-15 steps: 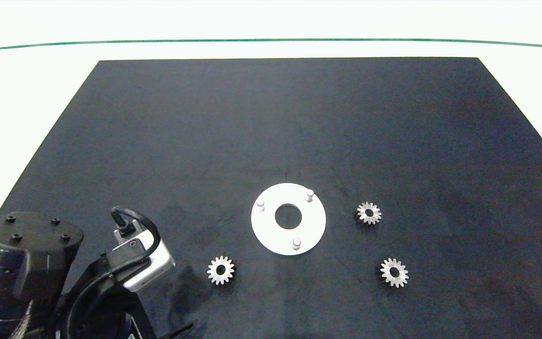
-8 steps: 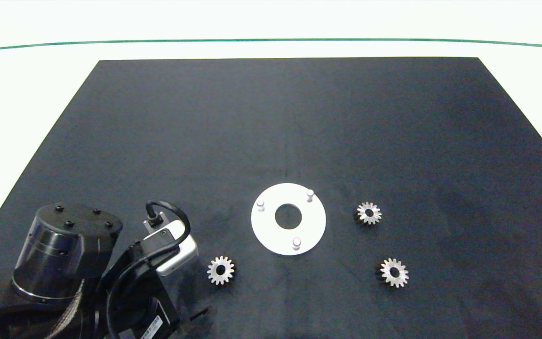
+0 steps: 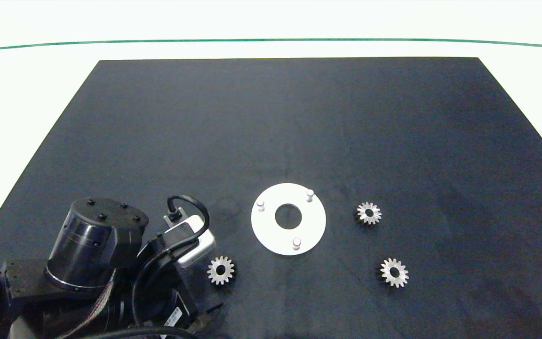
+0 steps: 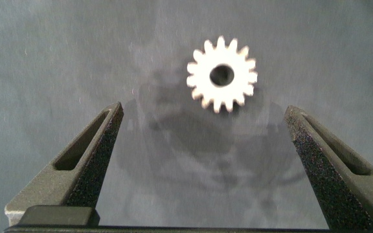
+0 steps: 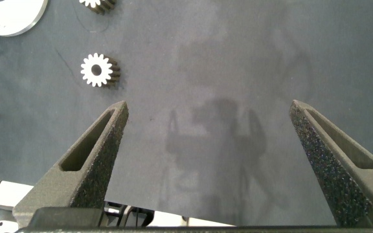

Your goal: Install three planetary gears onto the carrier pins

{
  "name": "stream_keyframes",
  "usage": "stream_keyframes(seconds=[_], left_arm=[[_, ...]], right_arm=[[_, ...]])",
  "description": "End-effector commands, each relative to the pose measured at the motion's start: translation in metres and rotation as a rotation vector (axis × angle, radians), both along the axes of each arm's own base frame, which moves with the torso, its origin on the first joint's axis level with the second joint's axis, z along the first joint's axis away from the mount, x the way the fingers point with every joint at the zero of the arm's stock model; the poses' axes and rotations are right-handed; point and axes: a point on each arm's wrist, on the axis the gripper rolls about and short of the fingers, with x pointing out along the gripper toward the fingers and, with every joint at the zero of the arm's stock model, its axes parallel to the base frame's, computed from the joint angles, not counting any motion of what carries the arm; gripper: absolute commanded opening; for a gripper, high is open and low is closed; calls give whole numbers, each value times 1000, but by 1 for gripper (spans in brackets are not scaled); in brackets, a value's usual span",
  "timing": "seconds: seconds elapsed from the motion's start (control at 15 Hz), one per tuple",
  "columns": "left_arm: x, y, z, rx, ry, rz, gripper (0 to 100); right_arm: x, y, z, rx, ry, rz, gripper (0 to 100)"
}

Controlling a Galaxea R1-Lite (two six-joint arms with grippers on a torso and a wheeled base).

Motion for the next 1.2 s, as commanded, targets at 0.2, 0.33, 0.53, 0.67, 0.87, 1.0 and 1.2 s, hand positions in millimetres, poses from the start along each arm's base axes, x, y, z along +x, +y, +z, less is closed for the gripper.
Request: stream_keyframes(seconds=[0.2, 0.33, 0.53, 0.67, 0.87, 1.0, 1.2], left_arm=[[7, -11, -4, -3, 12, -10, 100], [11, -15, -6, -13, 0, -12, 100], [13, -18, -8, -16, -7, -17, 100], [13, -18, -8, -9, -8, -15, 100], [14, -18, -9, -6, -6, -14, 100], [14, -17, -10, -4, -4, -14, 100], [15, -20, -10, -6, -4, -17, 95]], right_arm=[[1, 0, 0, 0, 6, 3, 100], [1, 0, 0, 0, 5, 3, 100], [1, 0, 0, 3, 5, 7, 100], [1, 0, 0, 3, 7, 7, 100], [1, 0, 0, 3, 7, 7, 100], [1, 0, 0, 3, 7, 7, 100], [2, 0, -1, 3, 10, 9, 100]])
